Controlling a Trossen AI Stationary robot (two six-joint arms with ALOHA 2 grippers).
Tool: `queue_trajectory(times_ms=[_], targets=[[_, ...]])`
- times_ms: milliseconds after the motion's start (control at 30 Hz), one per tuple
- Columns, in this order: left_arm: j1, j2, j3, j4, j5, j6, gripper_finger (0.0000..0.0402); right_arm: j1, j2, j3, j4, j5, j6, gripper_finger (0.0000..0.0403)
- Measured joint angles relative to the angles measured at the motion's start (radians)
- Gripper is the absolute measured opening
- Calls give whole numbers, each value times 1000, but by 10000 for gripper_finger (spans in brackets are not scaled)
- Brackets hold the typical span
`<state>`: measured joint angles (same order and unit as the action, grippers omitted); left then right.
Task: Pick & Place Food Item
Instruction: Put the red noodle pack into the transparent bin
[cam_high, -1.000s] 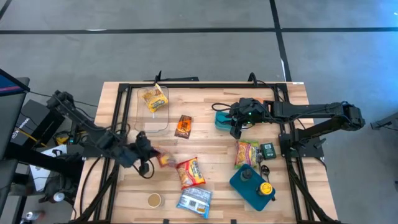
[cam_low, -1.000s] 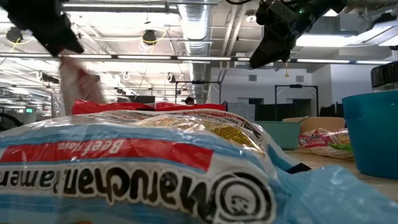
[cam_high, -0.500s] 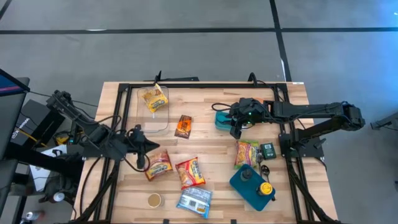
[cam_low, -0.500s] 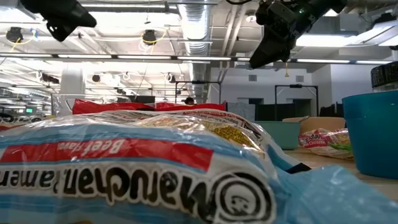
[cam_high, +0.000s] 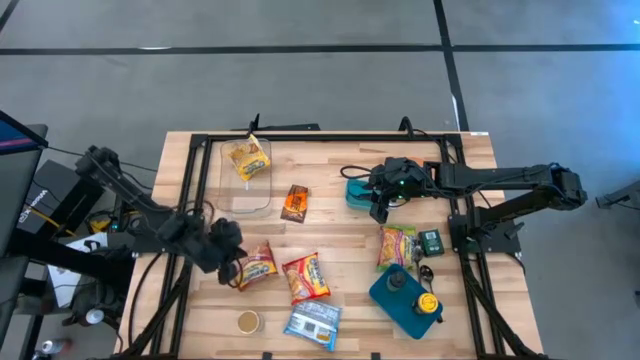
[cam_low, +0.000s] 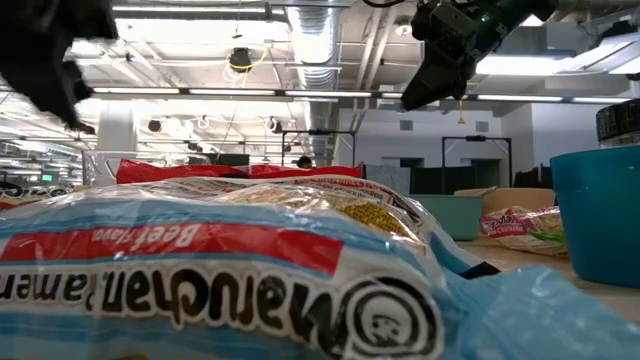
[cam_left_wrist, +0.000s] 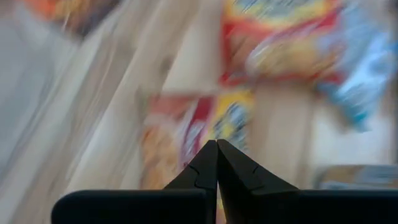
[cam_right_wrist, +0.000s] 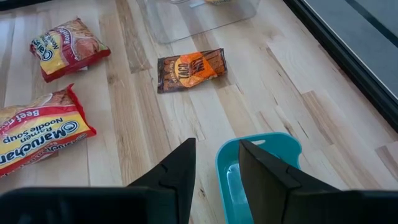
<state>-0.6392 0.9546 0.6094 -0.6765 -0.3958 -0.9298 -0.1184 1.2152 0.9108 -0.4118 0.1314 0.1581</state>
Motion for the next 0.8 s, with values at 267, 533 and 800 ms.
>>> queue_trajectory(times_ms=[267,533,800], targets=[[0,121,0,-200,56,-204,0,0,0,0,-3,0,0,115],[0,133,-1,-278,93,-264,0,0,0,0,-3,0,11,115],[0,133,-1,-277,131,-258,50,0,0,0,-2,0,11,115]])
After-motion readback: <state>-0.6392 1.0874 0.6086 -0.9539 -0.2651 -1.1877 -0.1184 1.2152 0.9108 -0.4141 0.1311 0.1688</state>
